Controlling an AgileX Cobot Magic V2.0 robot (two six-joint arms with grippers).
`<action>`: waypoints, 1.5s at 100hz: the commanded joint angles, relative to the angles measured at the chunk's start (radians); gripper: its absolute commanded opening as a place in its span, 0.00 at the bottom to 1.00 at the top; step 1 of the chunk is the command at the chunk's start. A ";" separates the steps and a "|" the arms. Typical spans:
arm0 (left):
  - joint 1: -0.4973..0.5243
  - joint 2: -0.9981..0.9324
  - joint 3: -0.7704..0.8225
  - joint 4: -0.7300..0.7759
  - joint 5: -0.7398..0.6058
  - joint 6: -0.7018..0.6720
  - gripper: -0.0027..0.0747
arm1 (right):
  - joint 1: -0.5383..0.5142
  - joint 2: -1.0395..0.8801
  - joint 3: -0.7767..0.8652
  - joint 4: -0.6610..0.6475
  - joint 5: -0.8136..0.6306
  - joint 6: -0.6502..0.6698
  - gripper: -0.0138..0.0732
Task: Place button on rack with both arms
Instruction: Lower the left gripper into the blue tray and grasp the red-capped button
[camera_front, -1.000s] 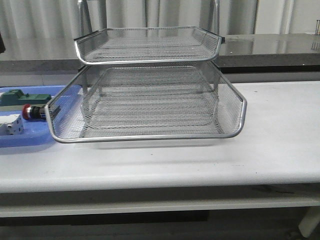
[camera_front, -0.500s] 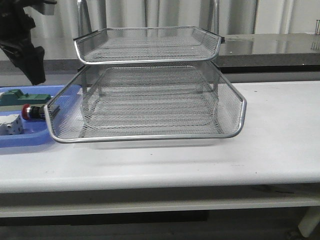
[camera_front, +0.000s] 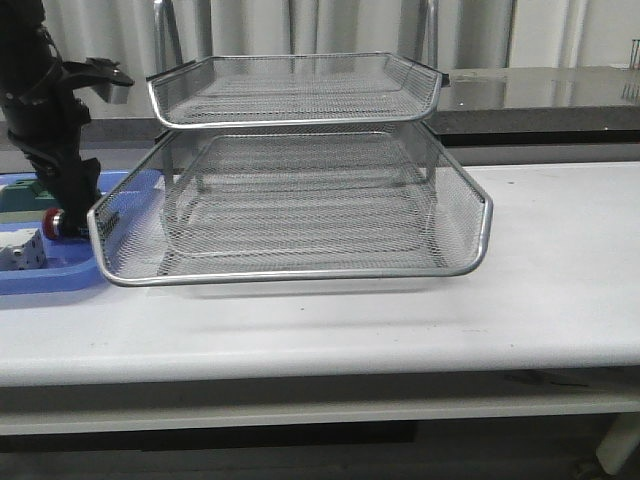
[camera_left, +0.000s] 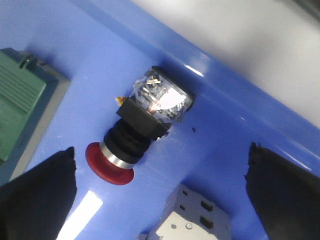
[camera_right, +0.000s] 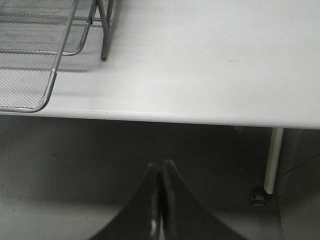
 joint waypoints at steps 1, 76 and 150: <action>-0.006 -0.047 -0.035 0.004 -0.030 0.008 0.89 | 0.003 0.003 -0.033 -0.017 -0.058 0.000 0.08; -0.006 -0.002 -0.080 0.040 -0.127 0.038 0.89 | 0.003 0.003 -0.033 -0.017 -0.058 0.000 0.08; -0.006 0.053 -0.086 0.018 -0.157 0.038 0.89 | 0.003 0.003 -0.033 -0.017 -0.058 0.000 0.08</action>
